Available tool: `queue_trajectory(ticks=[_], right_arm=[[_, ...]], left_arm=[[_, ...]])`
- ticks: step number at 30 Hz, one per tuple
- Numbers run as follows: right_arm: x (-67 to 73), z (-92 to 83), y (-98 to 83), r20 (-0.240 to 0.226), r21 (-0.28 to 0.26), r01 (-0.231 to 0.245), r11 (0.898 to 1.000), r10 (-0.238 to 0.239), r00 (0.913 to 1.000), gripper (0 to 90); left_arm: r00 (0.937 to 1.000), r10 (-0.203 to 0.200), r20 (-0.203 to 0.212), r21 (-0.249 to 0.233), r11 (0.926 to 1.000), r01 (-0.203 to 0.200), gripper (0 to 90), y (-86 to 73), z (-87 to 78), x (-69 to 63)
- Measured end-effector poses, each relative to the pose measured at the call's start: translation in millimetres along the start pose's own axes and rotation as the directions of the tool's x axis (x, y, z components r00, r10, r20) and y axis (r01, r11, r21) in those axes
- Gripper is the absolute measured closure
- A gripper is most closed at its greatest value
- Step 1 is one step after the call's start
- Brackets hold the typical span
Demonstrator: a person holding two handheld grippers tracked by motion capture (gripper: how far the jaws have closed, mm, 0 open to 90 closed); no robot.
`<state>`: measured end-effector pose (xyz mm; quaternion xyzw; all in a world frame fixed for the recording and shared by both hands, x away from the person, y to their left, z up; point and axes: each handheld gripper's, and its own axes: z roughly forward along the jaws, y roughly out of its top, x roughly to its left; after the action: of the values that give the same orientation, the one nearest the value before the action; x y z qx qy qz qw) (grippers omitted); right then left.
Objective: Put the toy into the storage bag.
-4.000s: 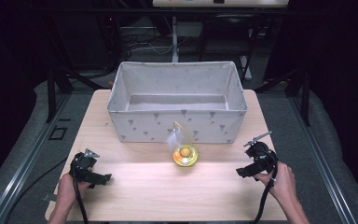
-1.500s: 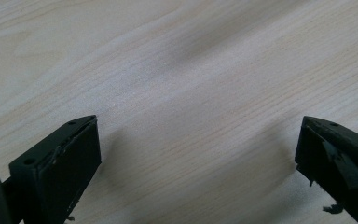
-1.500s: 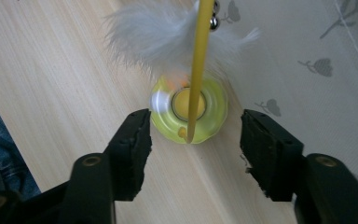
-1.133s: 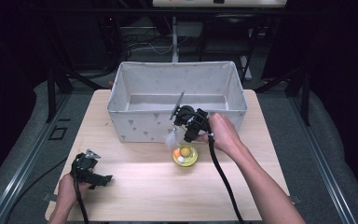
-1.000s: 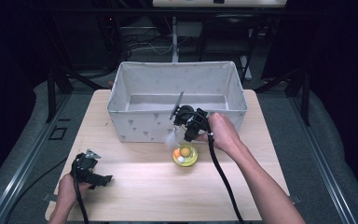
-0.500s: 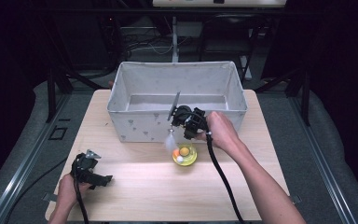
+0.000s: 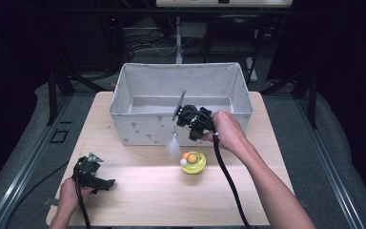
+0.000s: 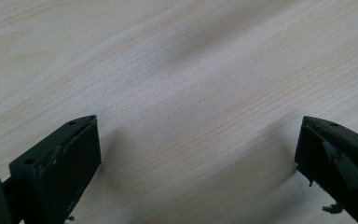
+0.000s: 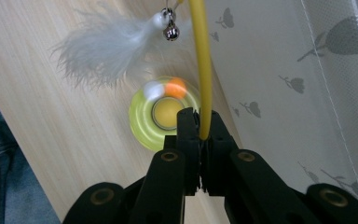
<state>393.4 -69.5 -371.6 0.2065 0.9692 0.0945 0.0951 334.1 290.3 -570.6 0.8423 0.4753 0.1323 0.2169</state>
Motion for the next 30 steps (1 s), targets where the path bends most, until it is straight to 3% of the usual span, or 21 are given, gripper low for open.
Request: queue_trajectory(ticks=[30], right_arm=[[-11.1,-42.9,-5.9,0.016,-0.019,-0.005,1.0,0.005,0.9999,88.0]], left_arm=[[1.0,-0.002,0.006,0.0,1.0,0.002,0.2,-0.3,0.4,-0.1]])
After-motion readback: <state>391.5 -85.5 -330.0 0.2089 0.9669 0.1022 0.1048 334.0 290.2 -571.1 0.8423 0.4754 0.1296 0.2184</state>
